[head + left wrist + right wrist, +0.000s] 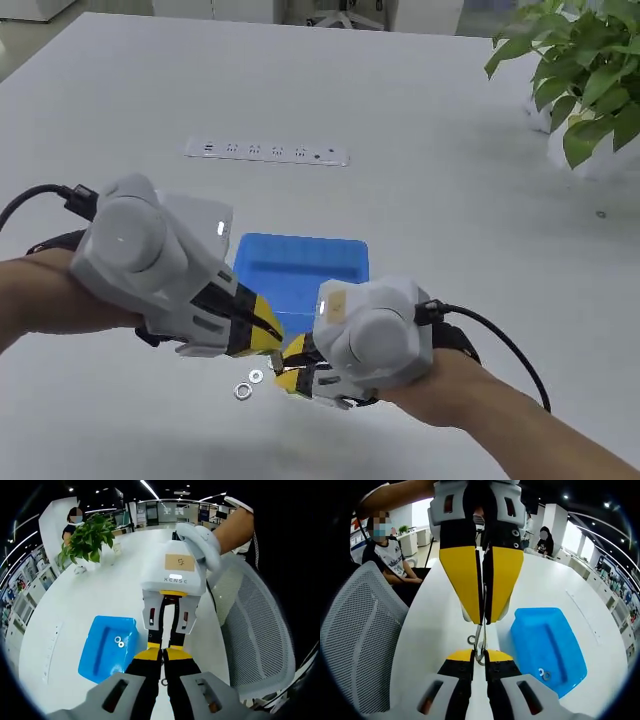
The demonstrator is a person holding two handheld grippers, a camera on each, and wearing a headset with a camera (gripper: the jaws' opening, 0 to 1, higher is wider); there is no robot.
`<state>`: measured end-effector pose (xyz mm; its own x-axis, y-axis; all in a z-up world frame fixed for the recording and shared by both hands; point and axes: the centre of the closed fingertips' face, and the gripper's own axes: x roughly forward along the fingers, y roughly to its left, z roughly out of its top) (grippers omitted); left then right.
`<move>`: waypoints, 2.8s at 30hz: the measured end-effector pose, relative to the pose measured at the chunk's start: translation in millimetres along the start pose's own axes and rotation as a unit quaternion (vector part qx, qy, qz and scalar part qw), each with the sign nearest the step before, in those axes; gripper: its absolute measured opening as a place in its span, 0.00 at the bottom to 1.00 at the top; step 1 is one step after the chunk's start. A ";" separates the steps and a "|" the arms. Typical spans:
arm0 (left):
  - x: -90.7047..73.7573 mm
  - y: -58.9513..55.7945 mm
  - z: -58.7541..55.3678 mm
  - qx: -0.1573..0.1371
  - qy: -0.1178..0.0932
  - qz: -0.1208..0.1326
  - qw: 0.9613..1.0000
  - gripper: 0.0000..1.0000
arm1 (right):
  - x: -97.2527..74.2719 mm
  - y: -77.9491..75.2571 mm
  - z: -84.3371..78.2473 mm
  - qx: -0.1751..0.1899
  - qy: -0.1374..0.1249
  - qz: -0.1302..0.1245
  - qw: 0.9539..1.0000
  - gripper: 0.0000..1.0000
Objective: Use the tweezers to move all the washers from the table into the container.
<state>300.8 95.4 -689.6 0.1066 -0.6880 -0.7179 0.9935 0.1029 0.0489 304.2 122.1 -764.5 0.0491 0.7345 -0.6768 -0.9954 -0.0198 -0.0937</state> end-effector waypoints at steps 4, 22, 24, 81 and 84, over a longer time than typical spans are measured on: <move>-3.8 2.2 2.4 0.003 -0.001 0.001 1.000 0.06 | -2.7 -1.5 4.0 -0.006 0.000 -0.002 1.000 0.10; -19.9 15.4 22.6 0.023 -0.011 0.017 1.000 0.06 | -23.2 -18.5 22.2 -0.018 -0.007 -0.026 0.999 0.10; -21.3 16.6 25.7 0.027 -0.012 0.019 0.999 0.06 | -25.7 -20.9 24.0 -0.019 -0.008 -0.029 0.999 0.10; 3.0 89.2 29.0 0.049 -0.009 0.029 0.998 0.06 | -22.6 -97.8 0.2 -0.006 -0.004 -0.047 0.999 0.10; 7.1 92.0 26.4 0.047 -0.008 0.026 0.999 0.06 | -19.8 -100.1 -4.2 -0.003 -0.002 -0.044 0.999 0.10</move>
<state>394.0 81.0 -671.8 0.1584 -0.6954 -0.7009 0.9858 0.0715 0.1519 403.3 106.7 -744.7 0.1365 0.7369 -0.6620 -0.9866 0.0410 -0.1577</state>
